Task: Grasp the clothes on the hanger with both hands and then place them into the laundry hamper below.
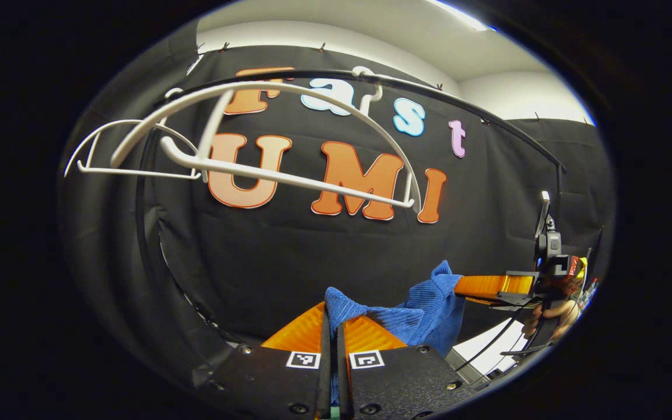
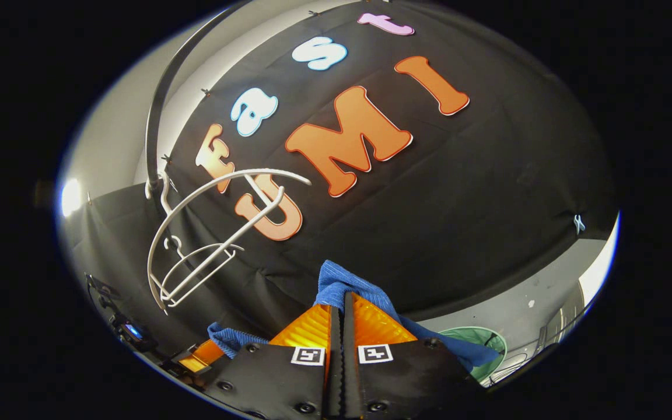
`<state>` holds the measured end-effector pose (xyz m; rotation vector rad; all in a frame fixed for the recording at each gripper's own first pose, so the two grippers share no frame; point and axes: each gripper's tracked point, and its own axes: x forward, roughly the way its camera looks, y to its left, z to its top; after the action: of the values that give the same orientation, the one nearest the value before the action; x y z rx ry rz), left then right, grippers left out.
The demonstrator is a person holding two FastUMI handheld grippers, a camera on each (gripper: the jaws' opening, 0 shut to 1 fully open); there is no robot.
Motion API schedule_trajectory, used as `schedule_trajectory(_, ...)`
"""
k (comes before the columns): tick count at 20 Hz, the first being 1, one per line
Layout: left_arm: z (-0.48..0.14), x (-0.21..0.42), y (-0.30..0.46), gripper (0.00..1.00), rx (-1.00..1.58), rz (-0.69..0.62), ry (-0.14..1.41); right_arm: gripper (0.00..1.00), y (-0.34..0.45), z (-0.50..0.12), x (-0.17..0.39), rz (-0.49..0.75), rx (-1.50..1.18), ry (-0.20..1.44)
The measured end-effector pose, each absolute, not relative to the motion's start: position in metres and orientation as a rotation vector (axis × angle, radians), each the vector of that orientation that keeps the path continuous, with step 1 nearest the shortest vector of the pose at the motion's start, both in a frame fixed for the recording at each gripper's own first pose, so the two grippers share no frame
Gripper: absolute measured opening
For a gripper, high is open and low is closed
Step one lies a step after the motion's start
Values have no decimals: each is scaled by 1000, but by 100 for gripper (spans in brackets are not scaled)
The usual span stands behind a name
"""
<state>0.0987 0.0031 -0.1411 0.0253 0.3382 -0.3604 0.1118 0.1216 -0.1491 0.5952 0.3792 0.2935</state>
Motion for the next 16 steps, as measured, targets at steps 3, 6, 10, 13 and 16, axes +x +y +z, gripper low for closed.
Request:
schedule_trajectory(3, -155, 104, -10, 5, 34, -397, 375, 8, 120, -163, 112, 267, 584, 397)
schedule_trajectory(6, -173, 110, -29, 5, 31, -426, 407, 8, 120, -171, 110, 249, 564, 411)
schedule_trajectory(10, -188, 112, -41, 5, 27, -463, 457, 8, 123, -187, 114, 224, 534, 441)
schedule_trajectory(13, -199, 111, -43, 5, 33, -481, 499, 7, 118, -201, 116, 204, 499, 468)
schedule_trajectory(16, -213, 107, -45, 5, 24, -488, 551, 8, 113, -219, 113, 184, 478, 503)
